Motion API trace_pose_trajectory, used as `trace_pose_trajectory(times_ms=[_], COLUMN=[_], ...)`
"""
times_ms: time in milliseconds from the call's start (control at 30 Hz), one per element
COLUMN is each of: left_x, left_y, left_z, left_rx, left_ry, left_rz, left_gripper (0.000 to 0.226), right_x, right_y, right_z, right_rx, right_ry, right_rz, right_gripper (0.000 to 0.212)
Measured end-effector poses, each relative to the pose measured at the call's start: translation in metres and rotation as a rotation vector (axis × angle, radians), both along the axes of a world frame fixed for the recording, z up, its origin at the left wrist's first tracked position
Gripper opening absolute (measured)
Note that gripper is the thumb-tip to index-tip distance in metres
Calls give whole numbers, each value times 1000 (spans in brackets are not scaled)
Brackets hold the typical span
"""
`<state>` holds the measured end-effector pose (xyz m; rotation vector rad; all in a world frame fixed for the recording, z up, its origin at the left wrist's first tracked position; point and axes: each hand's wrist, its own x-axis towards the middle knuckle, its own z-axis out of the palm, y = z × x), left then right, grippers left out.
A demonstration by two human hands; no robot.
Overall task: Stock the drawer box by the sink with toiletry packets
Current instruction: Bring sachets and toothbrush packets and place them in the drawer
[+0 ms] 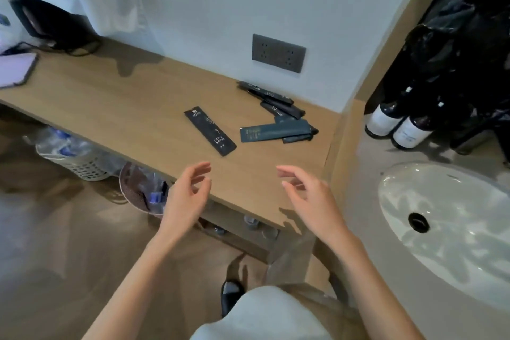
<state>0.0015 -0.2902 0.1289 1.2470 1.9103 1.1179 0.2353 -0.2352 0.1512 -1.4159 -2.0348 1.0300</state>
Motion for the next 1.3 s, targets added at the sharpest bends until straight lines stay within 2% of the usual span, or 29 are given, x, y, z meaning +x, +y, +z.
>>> trace_pose_trajectory(times_ms=[167,400,500,600,667,733,833,900,1000,1100,1300], left_x=[-60,-114,-127,-139,-145,-151,-156,-159,-162,-161,-155], left_y=[81,195,228,251,262,273,288,297,304,306,307], left_z=[-14,-62,-85,-102,-109,-114,-117,-120,-122,-121,-110], left_rx=[-75,-193,-284,-412,-393,-325,-267,-293,-349,-364,-352], left_ry=[148,499,686,901,987,992,1025,1038,947,805,467], left_rz=[-143,-487,-705,-862,-908,-922,-950,-970,-934,-867,-680], left_gripper=[42,60,67,69,70,67,58,62,67,60,52], right_x=[-40,-73,-87,-98,-104,-109,-115,-118,-121,-119,-95], right_y=[83,186,214,234,242,245,248,250,251,251,262], right_z=[-27,-81,-98,-112,-118,-123,-127,-127,-122,-116,-111], right_rx=[21,-11,-78,-123,-132,-105,20,91,100,73,-76], right_ry=[-125,-339,-470,-704,-833,-912,-1011,-1036,-986,-841,-543], right_rz=[-111,-138,-92,37,91,110,140,141,75,-112,-637], right_gripper=[37,49,62,72,77,78,66,57,52,51,60])
